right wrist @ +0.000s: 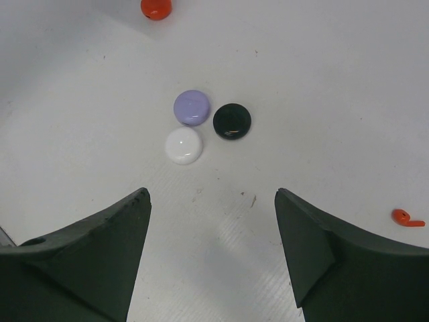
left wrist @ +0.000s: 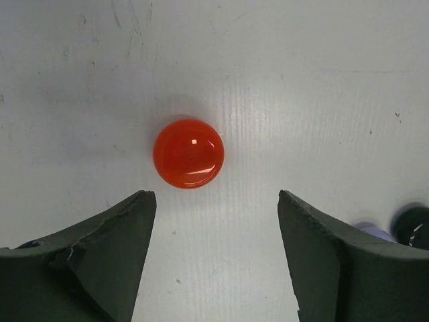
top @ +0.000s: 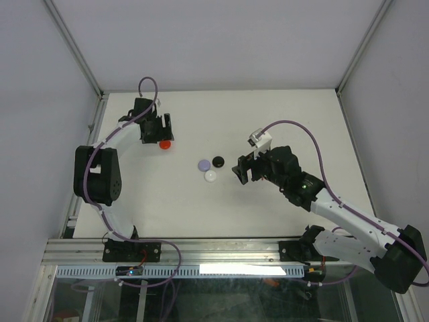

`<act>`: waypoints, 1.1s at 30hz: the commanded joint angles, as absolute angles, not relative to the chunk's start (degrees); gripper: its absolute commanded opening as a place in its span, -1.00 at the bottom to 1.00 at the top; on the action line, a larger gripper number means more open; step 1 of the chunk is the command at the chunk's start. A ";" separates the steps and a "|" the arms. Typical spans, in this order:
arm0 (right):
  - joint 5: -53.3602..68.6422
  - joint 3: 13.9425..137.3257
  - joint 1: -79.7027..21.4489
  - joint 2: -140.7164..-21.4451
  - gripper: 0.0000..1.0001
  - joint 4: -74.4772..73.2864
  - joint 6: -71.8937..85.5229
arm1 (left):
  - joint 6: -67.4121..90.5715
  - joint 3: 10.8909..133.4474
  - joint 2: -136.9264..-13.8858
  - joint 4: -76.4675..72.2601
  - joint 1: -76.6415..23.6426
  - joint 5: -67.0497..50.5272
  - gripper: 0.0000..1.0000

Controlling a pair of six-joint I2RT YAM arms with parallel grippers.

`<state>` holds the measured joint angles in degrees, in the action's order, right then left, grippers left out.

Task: Insert the wireless bluetooth earbuds into the charging case
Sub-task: Move the charging case to the center of the board.

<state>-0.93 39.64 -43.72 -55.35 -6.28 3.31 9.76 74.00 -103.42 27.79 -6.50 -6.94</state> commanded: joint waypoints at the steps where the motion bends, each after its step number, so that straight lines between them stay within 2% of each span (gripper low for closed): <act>1: -0.57 41.95 -43.59 -54.76 0.56 -4.12 2.90 | 17.68 74.99 -104.54 27.27 -7.97 4.04 0.50; 7: -0.36 42.17 -43.61 -55.01 0.56 -4.34 2.81 | 19.95 76.48 -107.29 25.94 -11.57 12.70 0.52; 25: -0.44 42.06 -43.59 -54.58 0.57 -4.32 2.81 | 22.10 77.26 -113.49 23.55 -14.18 18.44 0.33; 33: 0.50 42.53 -43.59 -55.02 0.57 -4.74 3.02 | 21.49 74.73 -111.91 20.85 -14.91 16.76 0.00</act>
<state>-0.56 39.64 -43.72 -55.40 -6.31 3.31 21.37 75.68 -113.16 24.08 -14.04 16.67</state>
